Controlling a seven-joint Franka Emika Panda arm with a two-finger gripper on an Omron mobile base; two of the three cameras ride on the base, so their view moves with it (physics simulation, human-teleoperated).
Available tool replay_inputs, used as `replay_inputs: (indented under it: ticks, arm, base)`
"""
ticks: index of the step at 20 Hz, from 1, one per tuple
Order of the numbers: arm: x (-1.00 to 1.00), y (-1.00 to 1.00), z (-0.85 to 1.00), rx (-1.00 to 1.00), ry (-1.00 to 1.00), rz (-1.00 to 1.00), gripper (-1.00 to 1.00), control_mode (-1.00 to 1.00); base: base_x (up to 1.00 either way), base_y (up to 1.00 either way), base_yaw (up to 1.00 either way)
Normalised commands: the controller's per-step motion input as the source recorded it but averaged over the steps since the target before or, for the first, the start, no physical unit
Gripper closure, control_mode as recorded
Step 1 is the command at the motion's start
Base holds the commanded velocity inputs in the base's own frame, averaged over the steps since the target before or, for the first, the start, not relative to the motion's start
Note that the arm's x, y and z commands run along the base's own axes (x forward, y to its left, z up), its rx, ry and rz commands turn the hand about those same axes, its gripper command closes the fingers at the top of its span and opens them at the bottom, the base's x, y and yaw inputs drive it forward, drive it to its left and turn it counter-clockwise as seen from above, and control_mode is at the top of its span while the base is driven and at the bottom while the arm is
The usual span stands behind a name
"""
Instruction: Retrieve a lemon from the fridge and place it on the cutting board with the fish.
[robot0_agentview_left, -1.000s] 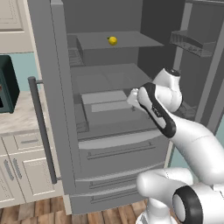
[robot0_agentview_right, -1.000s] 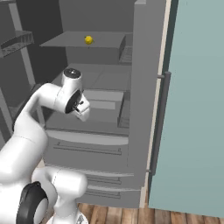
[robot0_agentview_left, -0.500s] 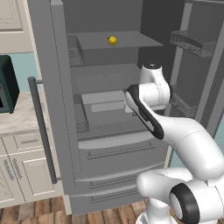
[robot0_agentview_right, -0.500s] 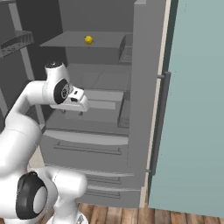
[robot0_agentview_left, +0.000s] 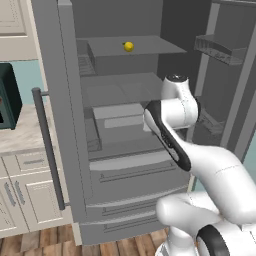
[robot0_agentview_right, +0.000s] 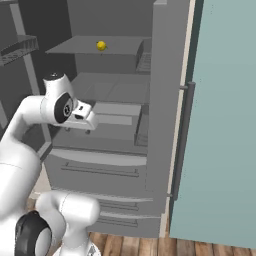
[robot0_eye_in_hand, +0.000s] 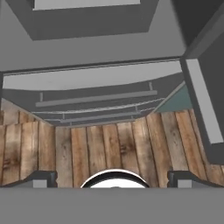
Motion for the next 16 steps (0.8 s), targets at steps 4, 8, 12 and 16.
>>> replay_inputs:
  ticks: [4,8,12,16]
  arm:
    - [-0.79,-0.04,0.00,0.00,-0.17,0.00,-1.00,-1.00]
    - [-0.75,0.00,0.00,0.00,-0.14,0.00,-1.00,-1.00]
    - [-0.13,0.00,0.00,0.12,-0.02,0.00,-1.00,-1.00]
    - [0.00,0.00,0.00,0.03,0.00,0.01,-1.00,-1.00]
  base:
    - [0.00,0.00,0.00]
    - [0.00,0.00,0.00]
    - [0.00,0.00,0.00]
    - [0.00,0.00,0.00]
